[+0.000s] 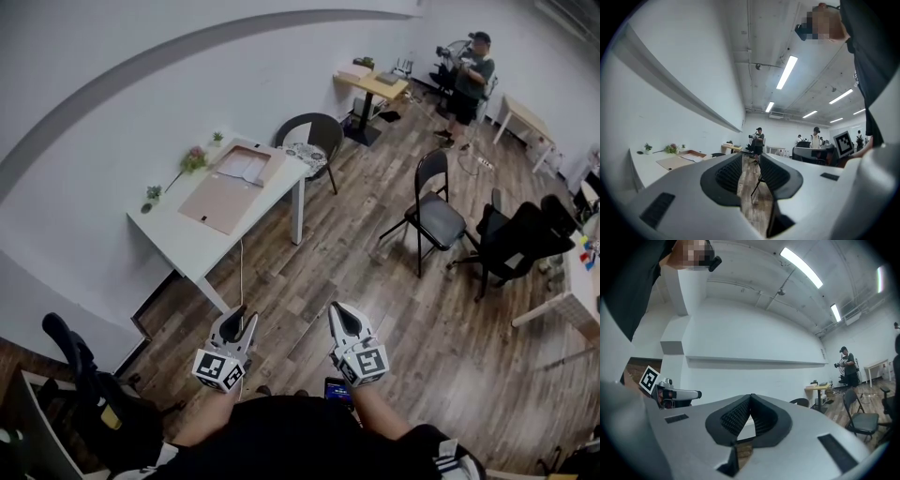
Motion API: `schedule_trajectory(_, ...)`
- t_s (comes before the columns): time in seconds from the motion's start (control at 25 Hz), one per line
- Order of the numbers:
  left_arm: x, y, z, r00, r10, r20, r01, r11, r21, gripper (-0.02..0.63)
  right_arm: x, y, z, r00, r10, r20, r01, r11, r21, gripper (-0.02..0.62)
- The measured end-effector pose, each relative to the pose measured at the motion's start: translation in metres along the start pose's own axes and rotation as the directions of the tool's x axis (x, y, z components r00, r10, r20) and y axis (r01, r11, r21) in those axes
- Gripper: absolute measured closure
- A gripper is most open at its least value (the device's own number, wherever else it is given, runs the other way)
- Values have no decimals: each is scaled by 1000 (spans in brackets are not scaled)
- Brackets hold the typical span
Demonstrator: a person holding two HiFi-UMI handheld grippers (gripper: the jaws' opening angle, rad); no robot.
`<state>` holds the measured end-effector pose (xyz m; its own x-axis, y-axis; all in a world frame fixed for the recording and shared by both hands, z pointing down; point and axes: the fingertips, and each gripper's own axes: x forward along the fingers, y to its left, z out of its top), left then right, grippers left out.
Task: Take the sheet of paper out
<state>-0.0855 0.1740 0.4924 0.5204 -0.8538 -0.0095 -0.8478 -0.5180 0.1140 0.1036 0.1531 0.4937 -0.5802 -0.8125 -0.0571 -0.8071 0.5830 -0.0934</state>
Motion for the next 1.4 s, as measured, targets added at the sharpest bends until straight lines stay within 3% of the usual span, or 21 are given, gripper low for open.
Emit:
schedule_trajectory(0.56, 31, 29, -19, 997, 65, -32, -67, 997, -43, 494, 29, -33, -33, 997, 34, -62, -31, 999, 44, 584)
schedule_trajectory(0.84, 101, 78, -25, 999, 51, -15, -52, 996, -69, 494, 94, -79, -27, 997, 15, -78, -15, 1000, 1, 584)
schedule_trajectory(1.04, 165, 123, -7, 1000, 17, 13, -16, 999, -48, 495, 158, -114, -13, 997, -1, -76, -2, 999, -34, 584)
schedule_trajectory(1.4, 248, 196, 4, 999, -23, 41, 27, 994, -107, 495, 265, -149, 5, 998, -4, -67, -1, 998, -69, 584)
